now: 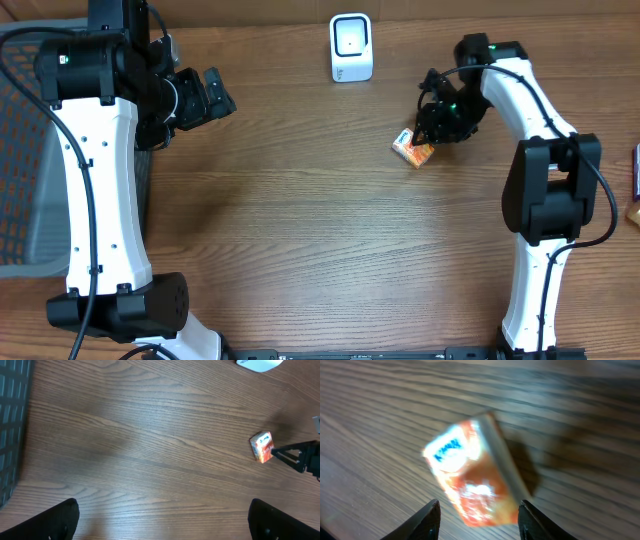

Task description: Scan the item barcode

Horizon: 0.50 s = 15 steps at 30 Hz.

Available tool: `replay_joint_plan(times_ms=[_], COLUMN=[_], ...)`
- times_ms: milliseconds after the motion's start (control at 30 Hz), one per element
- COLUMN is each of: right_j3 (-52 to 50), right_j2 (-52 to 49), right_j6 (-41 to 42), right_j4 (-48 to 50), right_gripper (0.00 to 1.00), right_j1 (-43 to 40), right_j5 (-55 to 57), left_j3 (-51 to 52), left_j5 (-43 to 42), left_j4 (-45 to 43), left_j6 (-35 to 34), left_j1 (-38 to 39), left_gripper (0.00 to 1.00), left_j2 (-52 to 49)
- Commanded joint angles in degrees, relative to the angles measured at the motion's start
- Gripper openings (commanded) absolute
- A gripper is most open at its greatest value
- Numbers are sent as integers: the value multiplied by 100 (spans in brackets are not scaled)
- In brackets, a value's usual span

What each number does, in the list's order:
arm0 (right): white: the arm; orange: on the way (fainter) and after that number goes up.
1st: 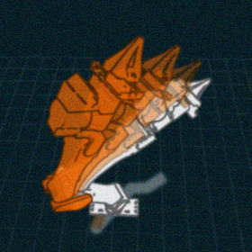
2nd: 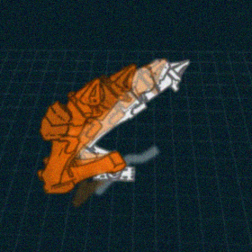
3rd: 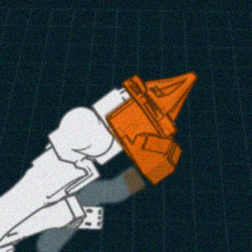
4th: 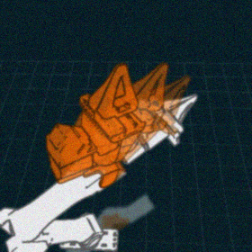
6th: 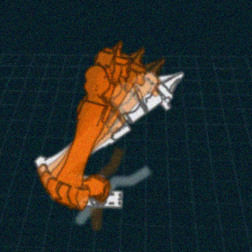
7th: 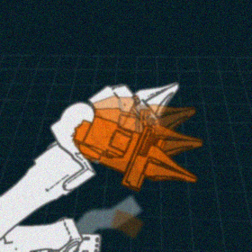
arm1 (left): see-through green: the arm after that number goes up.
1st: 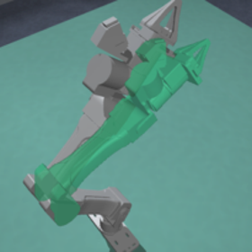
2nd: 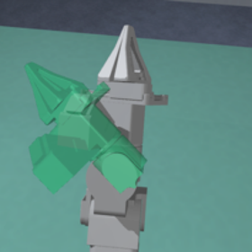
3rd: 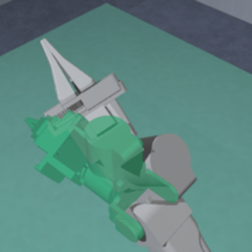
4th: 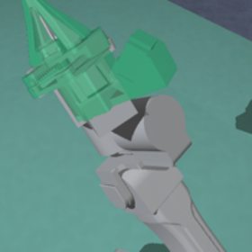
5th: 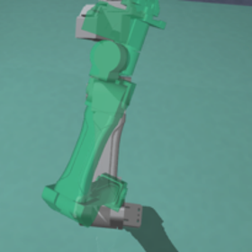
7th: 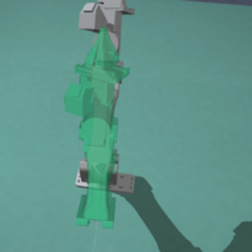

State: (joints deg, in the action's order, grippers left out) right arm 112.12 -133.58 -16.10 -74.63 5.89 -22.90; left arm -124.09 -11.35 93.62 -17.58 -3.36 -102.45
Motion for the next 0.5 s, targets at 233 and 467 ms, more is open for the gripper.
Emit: replay_joint_plan(times_ms=[233,467], right_j3=[-238,-616], right_j2=[81,81], right_j6=[-195,-192], right_j4=[199,382], right_gripper=[53,47], right_j1=[48,50], right_j5=[575,385], left_j3=[-2,-2], left_j5=[-7,-9], left_j4=[-4,-4], left_j6=[85,85], left_j1=[37,37], left_gripper=[100,100], left_j2=[-63,-63])
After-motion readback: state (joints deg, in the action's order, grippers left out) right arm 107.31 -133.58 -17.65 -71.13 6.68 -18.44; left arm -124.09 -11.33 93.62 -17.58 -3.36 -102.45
